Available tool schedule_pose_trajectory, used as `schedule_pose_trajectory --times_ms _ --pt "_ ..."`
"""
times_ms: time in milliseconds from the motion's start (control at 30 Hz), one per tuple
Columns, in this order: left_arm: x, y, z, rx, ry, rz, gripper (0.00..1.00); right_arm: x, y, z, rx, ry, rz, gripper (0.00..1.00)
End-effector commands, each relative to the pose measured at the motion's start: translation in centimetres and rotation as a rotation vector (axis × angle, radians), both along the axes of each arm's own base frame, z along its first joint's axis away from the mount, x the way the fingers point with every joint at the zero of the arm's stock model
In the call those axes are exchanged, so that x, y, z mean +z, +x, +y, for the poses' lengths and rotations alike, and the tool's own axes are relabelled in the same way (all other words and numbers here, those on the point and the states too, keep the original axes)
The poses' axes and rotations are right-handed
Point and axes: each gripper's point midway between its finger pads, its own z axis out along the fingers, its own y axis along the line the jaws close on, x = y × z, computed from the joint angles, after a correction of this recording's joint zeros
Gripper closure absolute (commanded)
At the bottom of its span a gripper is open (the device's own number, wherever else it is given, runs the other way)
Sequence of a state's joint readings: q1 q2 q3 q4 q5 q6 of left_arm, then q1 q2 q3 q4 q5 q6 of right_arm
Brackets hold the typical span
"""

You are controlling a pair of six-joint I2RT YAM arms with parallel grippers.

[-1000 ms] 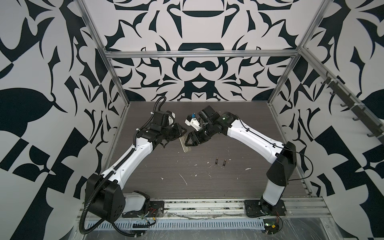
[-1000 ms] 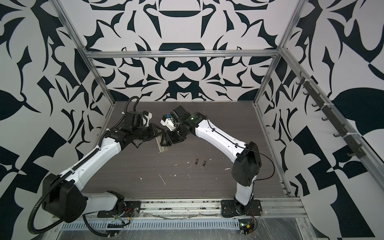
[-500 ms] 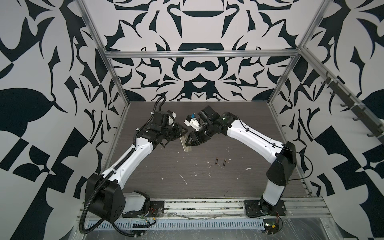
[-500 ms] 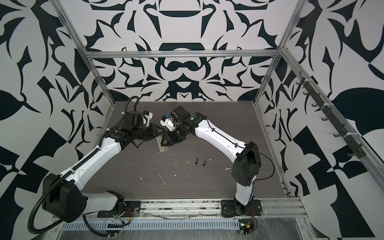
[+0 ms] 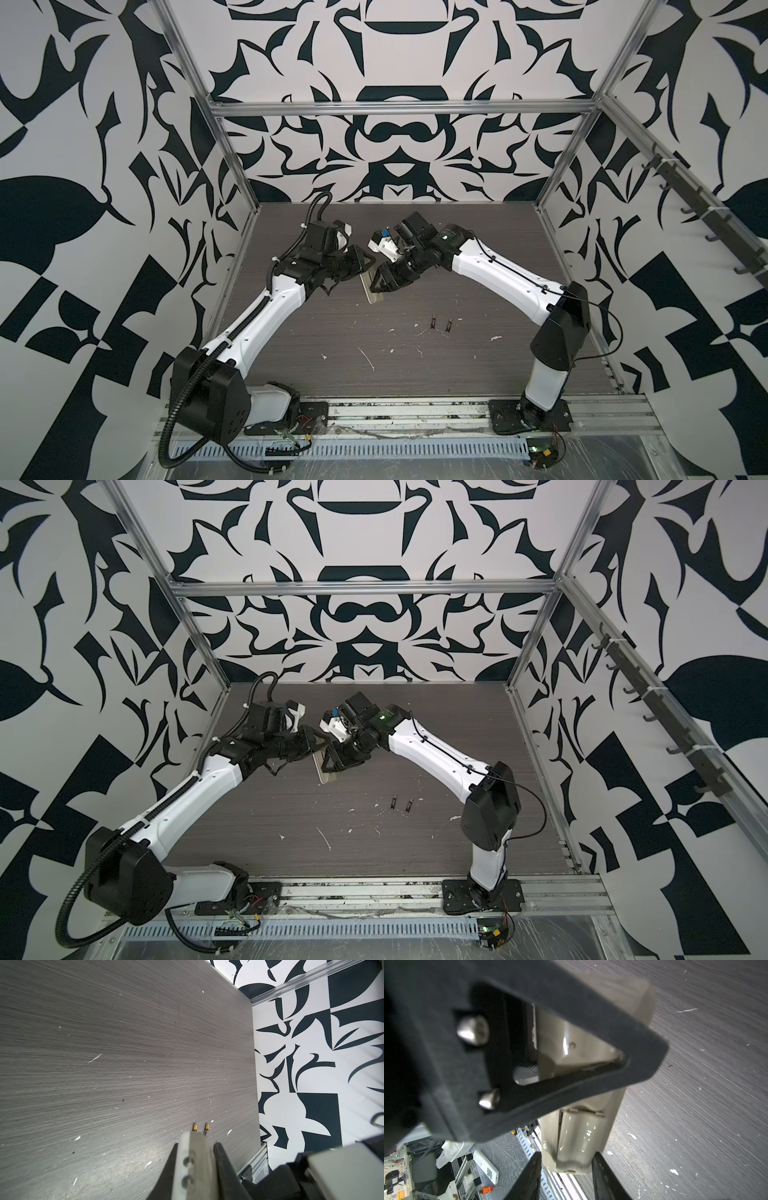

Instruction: Load the batteries into the remote control

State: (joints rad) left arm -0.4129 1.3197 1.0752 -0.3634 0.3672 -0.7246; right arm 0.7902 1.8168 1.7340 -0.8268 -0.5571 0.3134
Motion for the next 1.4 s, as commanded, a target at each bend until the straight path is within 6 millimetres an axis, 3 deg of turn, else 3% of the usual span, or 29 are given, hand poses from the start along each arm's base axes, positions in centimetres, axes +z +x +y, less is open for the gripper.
schedule_pose_trajectory --times_ms 0,433,1367 --pt "1.5 0.1 -0.5 -0.019 -0.024 -0.040 1.00 1.0 0.3 0.3 0.008 0.038 -0.023 0.62" --pt "1.6 0.1 -0.4 -0.015 -0.027 -0.042 1.00 0.7 0.2 0.3 0.009 0.033 -0.019 0.76" --pt "1.0 0.3 -0.3 -0.007 -0.016 -0.030 1.00 1.9 -0.2 0.4 0.027 0.078 -0.031 0.93"
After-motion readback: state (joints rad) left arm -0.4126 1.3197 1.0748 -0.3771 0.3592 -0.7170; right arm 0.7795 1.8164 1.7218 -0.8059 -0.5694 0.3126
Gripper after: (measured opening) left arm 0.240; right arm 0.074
